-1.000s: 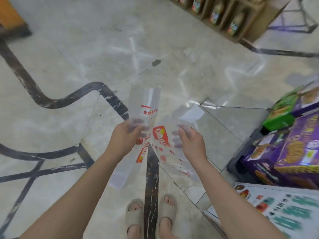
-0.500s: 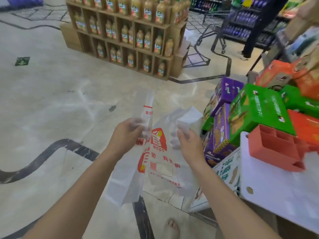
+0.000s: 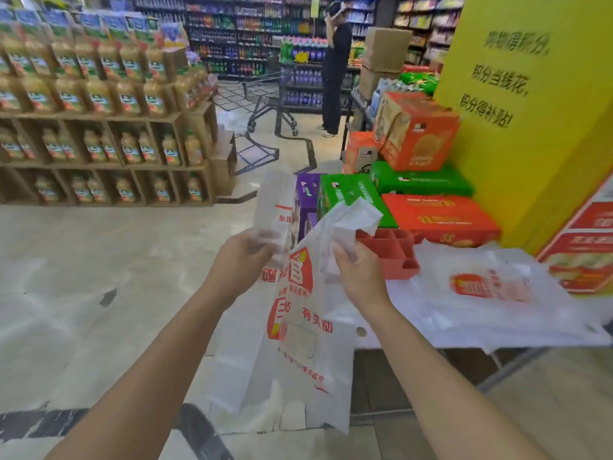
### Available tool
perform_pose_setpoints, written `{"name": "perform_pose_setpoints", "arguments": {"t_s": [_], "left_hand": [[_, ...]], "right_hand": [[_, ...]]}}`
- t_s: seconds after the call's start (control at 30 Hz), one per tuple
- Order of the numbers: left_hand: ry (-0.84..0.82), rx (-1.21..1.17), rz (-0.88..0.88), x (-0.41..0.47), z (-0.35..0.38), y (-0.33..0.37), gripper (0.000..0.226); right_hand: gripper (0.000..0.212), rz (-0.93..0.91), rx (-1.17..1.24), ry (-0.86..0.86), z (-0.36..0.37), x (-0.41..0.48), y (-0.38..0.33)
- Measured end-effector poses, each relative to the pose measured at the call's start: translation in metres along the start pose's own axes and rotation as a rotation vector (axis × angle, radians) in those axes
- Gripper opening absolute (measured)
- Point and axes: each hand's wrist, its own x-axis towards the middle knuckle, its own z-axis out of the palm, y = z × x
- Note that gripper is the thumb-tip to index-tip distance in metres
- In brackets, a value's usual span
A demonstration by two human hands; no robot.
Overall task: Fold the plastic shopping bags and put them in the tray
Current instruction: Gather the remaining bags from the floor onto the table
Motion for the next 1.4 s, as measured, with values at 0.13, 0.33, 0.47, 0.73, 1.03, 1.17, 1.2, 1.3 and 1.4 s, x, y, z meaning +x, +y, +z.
{"name": "perform_pose_setpoints", "arguments": {"t_s": [0.13, 0.33, 0.47, 0.73, 1.03, 1.17, 1.2, 1.3, 1.4], "left_hand": [[-0.036, -0.030, 0.035, 0.006, 0.050, 0.044, 0.013], [-0.140, -0.047, 0.155, 0.015, 0.116, 0.101, 0.014], [-0.190, -0.062, 0.164, 0.029, 0.146, 0.126, 0.019], [-0.201, -0.146, 0.177, 0.065, 0.183, 0.152, 0.027], [-0.251, -0.152, 0.207, 0.118, 0.194, 0.174, 0.029], [-0.249, -0.148, 0.244, 0.134, 0.200, 0.187, 0.028], [-0.250, -0.144, 0.249, 0.138, 0.202, 0.191, 0.028], [-0.243, -0.155, 0.266, 0.149, 0.209, 0.203, 0.027], [-0.232, -0.145, 0.292, 0.159, 0.218, 0.213, 0.025]], "right_hand": [[0.018, -0.021, -0.072, 0.102, -0.064, 0.013, 0.009], [0.044, -0.078, -0.143, 0.174, -0.154, 0.032, 0.017], [0.040, -0.091, -0.132, 0.226, -0.202, 0.042, 0.019], [0.032, -0.133, -0.200, 0.344, -0.240, 0.068, 0.020], [0.055, -0.077, -0.309, 0.453, -0.270, 0.101, 0.014], [0.047, -0.073, -0.325, 0.470, -0.293, 0.111, 0.012], [0.047, -0.070, -0.344, 0.478, -0.301, 0.115, 0.014], [0.033, -0.063, -0.367, 0.499, -0.324, 0.125, 0.018], [0.021, -0.092, -0.378, 0.530, -0.344, 0.135, 0.022]]}}
